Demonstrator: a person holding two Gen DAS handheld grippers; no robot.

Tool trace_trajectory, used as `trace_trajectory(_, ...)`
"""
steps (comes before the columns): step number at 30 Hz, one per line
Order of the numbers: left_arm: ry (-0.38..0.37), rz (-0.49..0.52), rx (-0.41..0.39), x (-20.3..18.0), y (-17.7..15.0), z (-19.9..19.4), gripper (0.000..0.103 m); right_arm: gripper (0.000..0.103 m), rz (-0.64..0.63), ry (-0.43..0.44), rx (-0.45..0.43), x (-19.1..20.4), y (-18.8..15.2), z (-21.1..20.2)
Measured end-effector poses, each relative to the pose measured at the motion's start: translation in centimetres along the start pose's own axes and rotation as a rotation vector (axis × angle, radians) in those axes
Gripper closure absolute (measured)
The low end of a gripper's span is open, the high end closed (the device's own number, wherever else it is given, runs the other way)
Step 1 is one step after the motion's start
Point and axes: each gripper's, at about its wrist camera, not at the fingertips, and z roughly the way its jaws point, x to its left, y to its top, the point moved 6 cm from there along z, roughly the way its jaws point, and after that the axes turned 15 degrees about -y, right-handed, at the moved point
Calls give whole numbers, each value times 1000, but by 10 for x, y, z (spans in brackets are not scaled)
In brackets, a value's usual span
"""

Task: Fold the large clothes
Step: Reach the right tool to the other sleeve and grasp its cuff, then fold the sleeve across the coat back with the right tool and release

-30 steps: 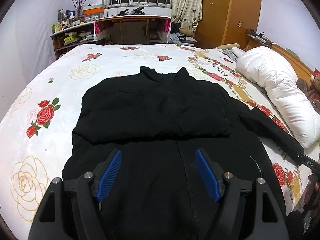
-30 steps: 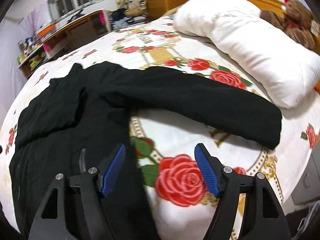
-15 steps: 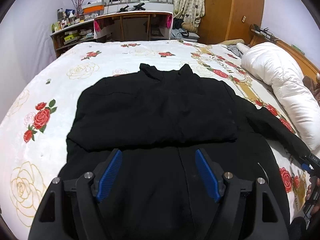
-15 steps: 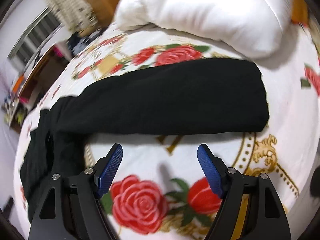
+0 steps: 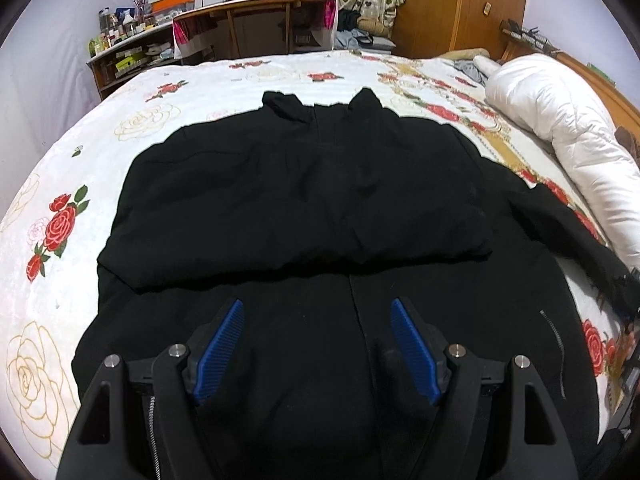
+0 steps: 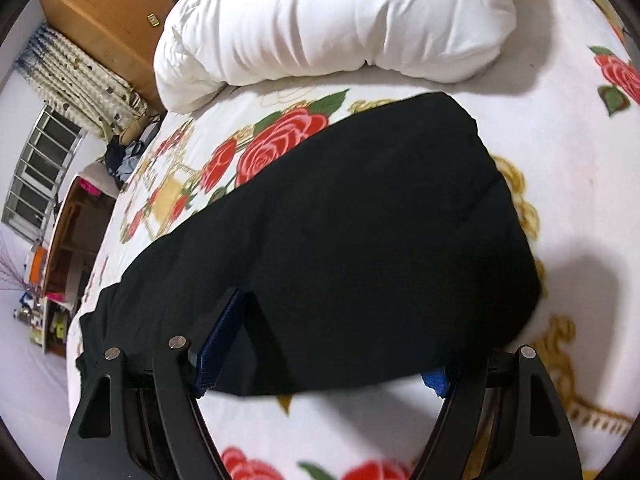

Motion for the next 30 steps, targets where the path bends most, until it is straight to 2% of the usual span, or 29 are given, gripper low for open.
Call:
trace_trajectory(6,11,-20,2,5,-1,5,27,27,24,-43,39,6,17,10)
trace_trajectory(7,8,-26,3,6,-2,5,27,32,21,-45,36,7,19,9)
trace_trajectory(8,7,-32,4,7,-4,4,27,57,15,-51,29,8,21,7)
trace_trajectory(9,5,-37,4,8,-5,3,27,72,7,-51,23,10,22,5)
trace_trajectory(11,7,-44,2,11,-8,0,27,77,-9,-42,1,16,26,-4)
trace_trajectory(19,6,-93,-14,29,-20,-20,27,78,-109,88,-146,70,47,-86)
trace_trajectory(25,-2,-131,-70,48,-10,-44,27,78,-251,221,-279,149,49,-175)
trace_trajectory(30,-7,-157,-120,67,1,-61,27,78,-406,322,-340,227,21,-228)
